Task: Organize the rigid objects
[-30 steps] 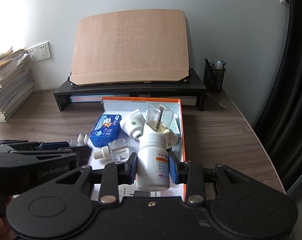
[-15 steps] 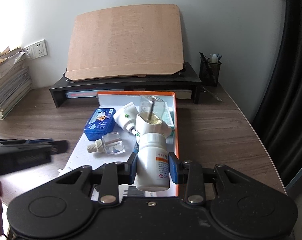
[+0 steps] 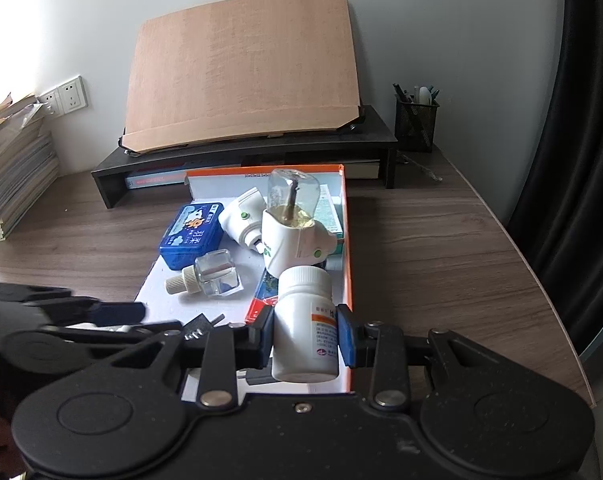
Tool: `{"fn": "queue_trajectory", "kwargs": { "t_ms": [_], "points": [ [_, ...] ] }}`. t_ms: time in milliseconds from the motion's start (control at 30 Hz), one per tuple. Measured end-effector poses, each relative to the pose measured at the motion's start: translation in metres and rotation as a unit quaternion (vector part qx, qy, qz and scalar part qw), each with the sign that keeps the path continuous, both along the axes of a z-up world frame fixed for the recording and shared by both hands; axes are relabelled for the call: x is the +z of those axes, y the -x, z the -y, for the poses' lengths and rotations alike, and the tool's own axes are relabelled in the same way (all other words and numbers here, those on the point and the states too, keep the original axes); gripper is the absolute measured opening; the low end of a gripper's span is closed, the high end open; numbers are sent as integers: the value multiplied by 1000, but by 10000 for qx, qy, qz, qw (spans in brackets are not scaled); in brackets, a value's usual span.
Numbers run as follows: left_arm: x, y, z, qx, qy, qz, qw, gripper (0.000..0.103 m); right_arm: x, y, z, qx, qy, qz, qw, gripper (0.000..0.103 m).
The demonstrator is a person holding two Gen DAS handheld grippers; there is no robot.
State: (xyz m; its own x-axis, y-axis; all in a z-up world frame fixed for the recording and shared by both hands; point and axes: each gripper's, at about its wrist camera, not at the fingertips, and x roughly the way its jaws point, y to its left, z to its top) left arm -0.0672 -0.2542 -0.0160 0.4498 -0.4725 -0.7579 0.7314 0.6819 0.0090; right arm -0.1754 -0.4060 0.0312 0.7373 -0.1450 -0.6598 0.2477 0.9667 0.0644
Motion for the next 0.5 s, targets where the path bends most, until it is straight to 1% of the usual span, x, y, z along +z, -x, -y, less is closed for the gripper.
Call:
{"fn": "queue_trajectory", "kwargs": {
  "t_ms": [67, 100, 133, 200, 233, 333, 367, 400, 500],
  "points": [
    [-9, -4, 10, -182, -296, 5, 9994, 39, 0, 1, 3, -50, 12, -11, 10000, 40],
    [-11, -5, 9, -284, -280, -12, 9992, 44, 0, 2, 5, -79, 7, -20, 10000, 40],
    [-14, -8, 10, -329, -315, -81, 9989, 46, -1, 3, 7, -110, 3, -26, 9999, 40],
    [-19, -12, 11, -433, -384, -208, 9981, 45, -2, 4, 10, -169, -5, -48, 9998, 40],
    [-20, -13, 11, -472, -379, -283, 9978, 43, -2, 4, 12, -177, -22, -51, 9998, 40],
    [-29, -15, 8, -471, -403, -371, 9974, 44, -3, 4, 14, -182, -21, -62, 9998, 40],
    [-30, -15, 8, -459, -350, -341, 9977, 41, -4, 4, 15, -187, -36, -71, 9998, 40],
    [-30, -15, 9, -446, -321, -309, 9980, 36, -5, 3, 15, -181, -53, -85, 9998, 40],
    [-26, -12, 8, -352, -127, -245, 9990, 36, -5, -1, 13, -102, -35, -97, 9999, 40]
  ]
}}
